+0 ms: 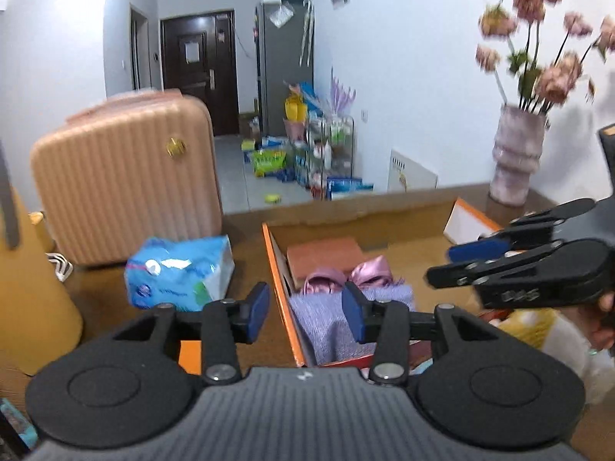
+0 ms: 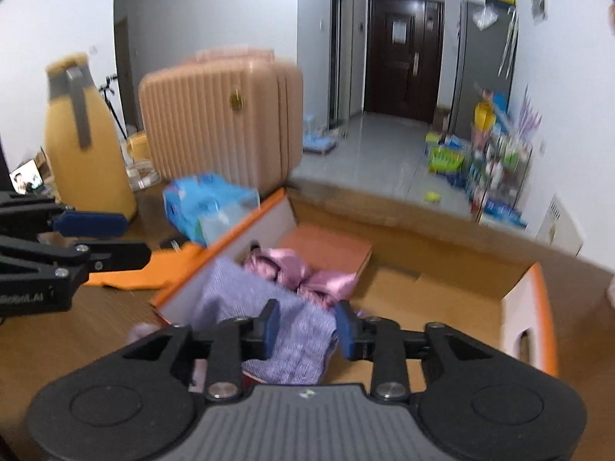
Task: Organize soft objects
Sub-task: 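Carry the lavender cloth into the box and open both grippers, then withdraw both open grippers from the box back over the table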
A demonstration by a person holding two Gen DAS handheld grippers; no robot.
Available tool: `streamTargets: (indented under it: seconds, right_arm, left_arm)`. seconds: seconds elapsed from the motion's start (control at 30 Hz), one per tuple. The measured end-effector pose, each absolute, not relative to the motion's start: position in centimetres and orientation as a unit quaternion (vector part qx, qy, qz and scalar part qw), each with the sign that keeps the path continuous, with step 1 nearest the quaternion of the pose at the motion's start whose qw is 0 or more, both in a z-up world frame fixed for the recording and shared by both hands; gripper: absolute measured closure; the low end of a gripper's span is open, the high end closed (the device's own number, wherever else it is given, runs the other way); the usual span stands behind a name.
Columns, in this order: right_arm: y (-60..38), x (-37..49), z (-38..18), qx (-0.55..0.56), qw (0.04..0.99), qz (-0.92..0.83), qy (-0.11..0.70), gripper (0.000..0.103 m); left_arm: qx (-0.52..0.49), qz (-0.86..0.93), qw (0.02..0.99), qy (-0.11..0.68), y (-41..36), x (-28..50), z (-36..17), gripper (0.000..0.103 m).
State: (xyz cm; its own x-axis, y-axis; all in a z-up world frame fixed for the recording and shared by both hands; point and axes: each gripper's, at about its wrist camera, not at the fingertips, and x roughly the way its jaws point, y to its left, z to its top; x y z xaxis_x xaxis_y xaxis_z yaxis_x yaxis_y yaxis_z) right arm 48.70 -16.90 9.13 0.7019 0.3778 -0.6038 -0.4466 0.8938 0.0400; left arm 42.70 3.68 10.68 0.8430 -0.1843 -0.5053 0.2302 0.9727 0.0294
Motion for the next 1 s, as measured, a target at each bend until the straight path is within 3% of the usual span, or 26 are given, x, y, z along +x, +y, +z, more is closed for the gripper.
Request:
streamTargets:
  seconds: [0.1,0.2,0.43,0.5,0.77,0.87,1.0]
  right_arm:
    - [-18.9,45.8,12.3,-0.060,0.933,0.214,0.282,0.061]
    - [-21.3,42.5,14.4,-0.071,0.944,0.196,0.254,0.048]
    - [-26.6,36.7,16.8,-0.048,0.963,0.152,0.219,0.045]
    - [-26.9,35.6,17.0,-0.044,0.966,0.148,0.208,0.045]
    - [-28.0,31.2,16.2,-0.030,0.973,0.146,0.176,0.038]
    - [-28.3,28.5,14.1,-0.013,0.973,0.151,0.174,0.035]
    - [-27.9,24.8,9.9,0.011,0.964,0.183,0.193,0.030]
  left_arm:
    - [0.046,-0.099,0.966,0.236,4.3,40.2,12.5,0.050]
    - [0.044,-0.092,0.969,0.224,4.8,37.7,13.7,0.044]
    - [0.036,-0.082,0.978,0.187,4.5,33.5,16.4,0.029]
    - [0.036,-0.077,0.981,0.176,4.1,32.7,16.8,0.021]
    - [0.022,-0.058,0.986,0.156,3.3,28.4,16.2,0.018]
    - [0.009,-0.055,0.987,0.151,3.0,25.5,14.0,0.011]
    - [0.013,-0.054,0.982,0.179,1.8,22.3,9.8,0.011]
